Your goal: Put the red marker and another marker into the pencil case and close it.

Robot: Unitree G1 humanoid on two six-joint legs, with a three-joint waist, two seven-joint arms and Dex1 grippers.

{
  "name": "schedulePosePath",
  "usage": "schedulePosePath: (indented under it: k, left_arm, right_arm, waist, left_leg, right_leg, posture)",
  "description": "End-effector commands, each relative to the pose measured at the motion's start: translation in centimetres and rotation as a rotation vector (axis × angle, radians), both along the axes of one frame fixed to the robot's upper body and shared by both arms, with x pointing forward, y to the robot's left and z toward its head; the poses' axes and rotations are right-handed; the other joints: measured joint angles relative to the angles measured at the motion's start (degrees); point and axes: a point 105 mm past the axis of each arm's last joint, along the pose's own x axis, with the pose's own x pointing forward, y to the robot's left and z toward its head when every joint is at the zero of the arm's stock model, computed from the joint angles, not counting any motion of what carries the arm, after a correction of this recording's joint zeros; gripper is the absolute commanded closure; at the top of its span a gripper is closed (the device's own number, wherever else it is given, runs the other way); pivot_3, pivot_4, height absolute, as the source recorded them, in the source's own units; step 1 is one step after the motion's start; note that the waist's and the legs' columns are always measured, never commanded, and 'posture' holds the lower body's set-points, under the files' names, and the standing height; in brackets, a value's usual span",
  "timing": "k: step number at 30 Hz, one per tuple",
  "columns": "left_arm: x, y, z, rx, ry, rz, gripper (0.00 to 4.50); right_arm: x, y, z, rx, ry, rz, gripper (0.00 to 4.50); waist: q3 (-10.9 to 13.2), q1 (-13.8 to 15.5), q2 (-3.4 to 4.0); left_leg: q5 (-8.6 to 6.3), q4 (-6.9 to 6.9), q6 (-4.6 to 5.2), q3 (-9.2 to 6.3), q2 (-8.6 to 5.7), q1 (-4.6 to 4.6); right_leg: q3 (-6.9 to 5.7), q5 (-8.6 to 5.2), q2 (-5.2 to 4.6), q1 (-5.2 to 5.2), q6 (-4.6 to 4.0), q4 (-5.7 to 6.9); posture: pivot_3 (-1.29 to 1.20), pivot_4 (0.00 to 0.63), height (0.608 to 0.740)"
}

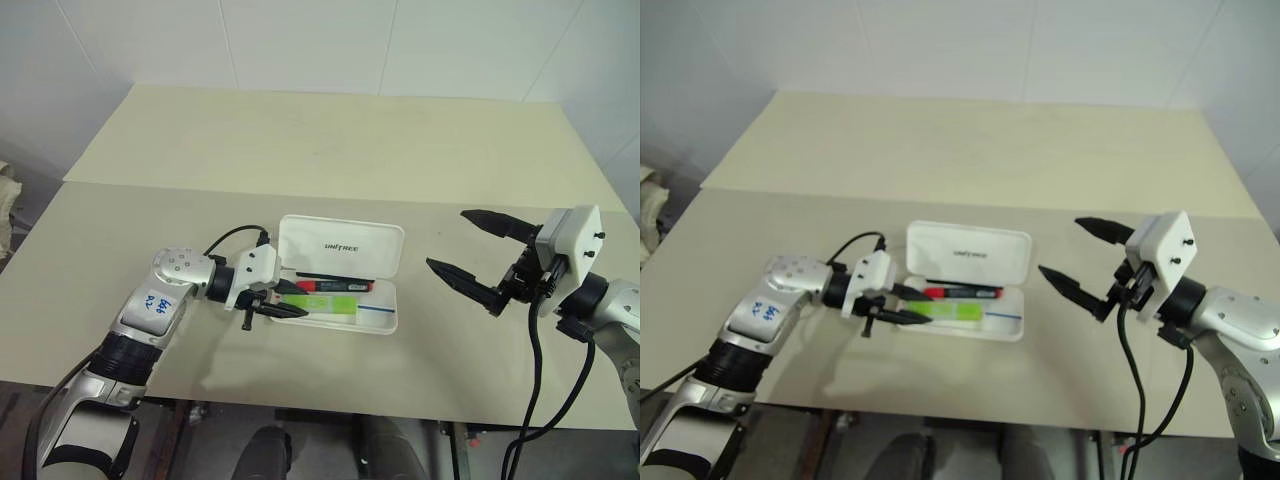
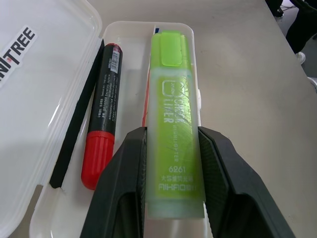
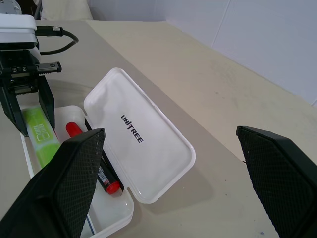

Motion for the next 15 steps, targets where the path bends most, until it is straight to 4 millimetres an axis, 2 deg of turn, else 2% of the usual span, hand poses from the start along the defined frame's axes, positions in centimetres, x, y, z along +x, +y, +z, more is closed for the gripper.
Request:
schedulePosePath:
  k: [1,15]
  left_arm:
    - [-0.3,-0.34,0.66,0.013,-0.021,-0.033,3.47]
    - [-0.23,0.21,-0.02,0.042,-0.011,-0.015,3.47]
  right_arm:
    - [-0.68,0.27,1.07,0.009,-0.054,0.007,0.0]
    - [-0.68,0.28,1.06,0.014,-0.053,0.004,0.0]
  waist:
    - [0.0,0.01,0.0]
    - [0.0,0.02,0.0]
  left_leg:
    - [0.0,0.0,0.0,0.0,0.0,0.0]
    - [0.0,0.01,0.0,0.0,0.0,0.0]
  right_leg:
    - [0.0,0.0,0.0,0.0,0.0,0.0]
    - [0.0,0.0,0.0,0.0,0.0,0.01]
  posture:
    - [0.0,0.15,0.74]
    - [0.0,0.15,0.74]
